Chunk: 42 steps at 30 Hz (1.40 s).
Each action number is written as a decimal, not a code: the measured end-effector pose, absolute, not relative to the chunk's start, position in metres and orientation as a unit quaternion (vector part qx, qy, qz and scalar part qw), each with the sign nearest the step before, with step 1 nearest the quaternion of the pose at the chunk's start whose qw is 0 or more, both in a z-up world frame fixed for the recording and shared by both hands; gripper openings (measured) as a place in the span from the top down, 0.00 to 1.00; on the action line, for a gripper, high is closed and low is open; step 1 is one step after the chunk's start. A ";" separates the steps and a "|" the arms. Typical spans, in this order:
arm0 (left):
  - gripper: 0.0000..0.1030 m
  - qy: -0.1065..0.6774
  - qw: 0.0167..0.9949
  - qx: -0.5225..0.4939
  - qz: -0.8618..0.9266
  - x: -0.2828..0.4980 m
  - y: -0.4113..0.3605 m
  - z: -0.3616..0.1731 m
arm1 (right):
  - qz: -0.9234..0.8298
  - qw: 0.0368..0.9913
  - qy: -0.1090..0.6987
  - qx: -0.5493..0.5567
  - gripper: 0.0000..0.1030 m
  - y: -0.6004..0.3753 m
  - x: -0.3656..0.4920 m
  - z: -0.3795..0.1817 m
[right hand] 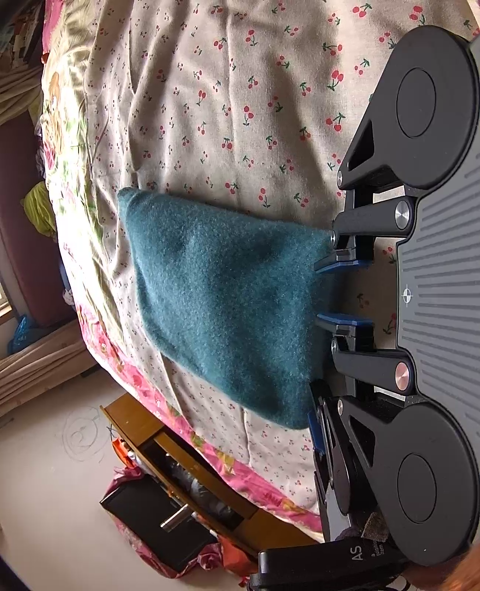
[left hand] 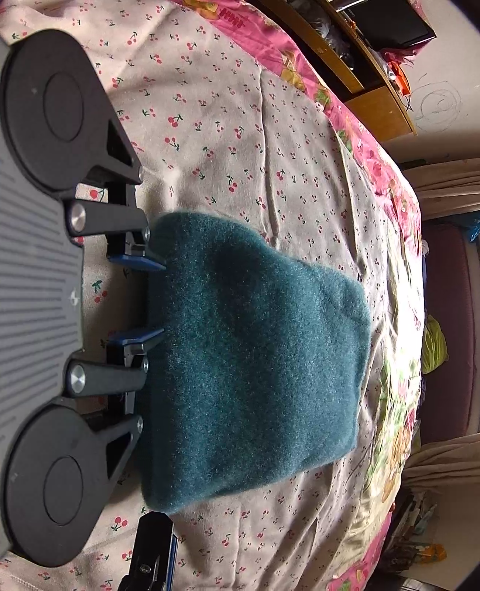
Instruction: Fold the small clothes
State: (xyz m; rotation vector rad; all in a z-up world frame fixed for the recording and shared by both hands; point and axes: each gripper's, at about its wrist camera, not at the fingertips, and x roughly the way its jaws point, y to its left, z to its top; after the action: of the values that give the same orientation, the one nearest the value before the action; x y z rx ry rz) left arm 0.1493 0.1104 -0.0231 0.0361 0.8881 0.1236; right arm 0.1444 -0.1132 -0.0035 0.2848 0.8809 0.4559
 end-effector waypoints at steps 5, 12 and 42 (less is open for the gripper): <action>0.55 0.422 0.906 -0.016 0.038 0.150 0.118 -0.012 | 0.204 0.872 0.422 0.142 0.76 -0.122 0.153 -0.005; 0.51 0.407 0.913 -0.018 0.028 0.164 0.122 0.003 | 0.201 0.868 0.431 0.143 0.75 -0.119 0.165 -0.011; 0.23 0.479 0.877 0.021 0.027 0.136 0.102 -0.028 | 0.212 0.861 0.445 0.125 0.71 -0.099 0.141 -0.017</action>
State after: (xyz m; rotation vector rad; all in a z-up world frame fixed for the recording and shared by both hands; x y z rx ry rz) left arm 0.1359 0.1017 -0.0283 0.0433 0.9986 0.0559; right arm 0.1410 -0.0987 -0.0169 0.2619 0.9329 0.4450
